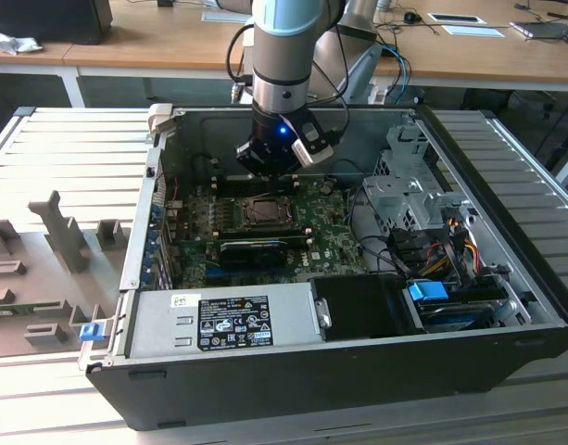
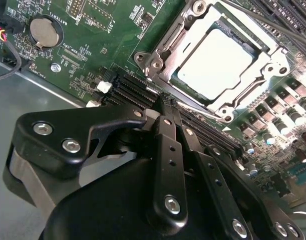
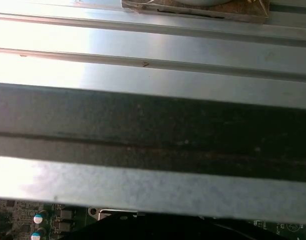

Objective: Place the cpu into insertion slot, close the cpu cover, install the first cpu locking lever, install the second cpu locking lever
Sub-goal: 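Install the first cpu locking lever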

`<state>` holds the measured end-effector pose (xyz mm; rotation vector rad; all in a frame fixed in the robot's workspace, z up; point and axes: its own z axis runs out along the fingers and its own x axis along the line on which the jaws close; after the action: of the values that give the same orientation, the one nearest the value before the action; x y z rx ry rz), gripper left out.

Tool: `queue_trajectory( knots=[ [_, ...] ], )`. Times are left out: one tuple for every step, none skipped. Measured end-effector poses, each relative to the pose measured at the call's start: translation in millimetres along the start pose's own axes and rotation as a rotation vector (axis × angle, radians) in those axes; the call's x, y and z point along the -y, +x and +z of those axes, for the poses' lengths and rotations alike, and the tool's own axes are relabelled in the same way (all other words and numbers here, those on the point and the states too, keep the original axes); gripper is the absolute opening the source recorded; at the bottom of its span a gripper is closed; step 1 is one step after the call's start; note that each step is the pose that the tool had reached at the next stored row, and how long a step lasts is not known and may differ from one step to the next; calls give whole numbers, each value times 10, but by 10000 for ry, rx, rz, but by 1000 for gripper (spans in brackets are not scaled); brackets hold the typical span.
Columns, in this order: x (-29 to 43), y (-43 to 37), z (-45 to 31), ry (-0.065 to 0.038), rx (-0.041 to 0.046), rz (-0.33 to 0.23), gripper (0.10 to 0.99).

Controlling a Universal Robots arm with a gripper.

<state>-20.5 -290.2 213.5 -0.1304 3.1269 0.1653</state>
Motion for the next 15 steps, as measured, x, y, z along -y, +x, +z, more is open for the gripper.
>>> queue_trajectory(
  knots=[
    [3, 0, 0, 0, 0, 1, 106],
    [5, 0, 0, 1, 0, 1, 106],
    [8, -1, 0, 0, -1, 0, 106],
    [11, -1, 0, 0, 0, 1, 106],
    [15, -1, 0, 1, -1, 2, 106],
    [17, -3, 1, 0, 0, 2, 106],
    [18, -3, 2, 0, 1, 6, 106],
    [19, -4, 2, 1, 0, 7, 106],
    [20, -5, 1, 1, 0, 6, 106],
    [21, -5, 2, 1, 0, 7, 106],
    [21, -5, 2, 2, 0, 7, 106],
    [21, -5, 4, 1, 0, 7, 106],
    [21, -6, 8, -1, 1, 7, 106],
    [22, -6, 14, 0, 0, 6, 106],
    [22, -10, 23, 0, 0, 5, 106]
  ],
)
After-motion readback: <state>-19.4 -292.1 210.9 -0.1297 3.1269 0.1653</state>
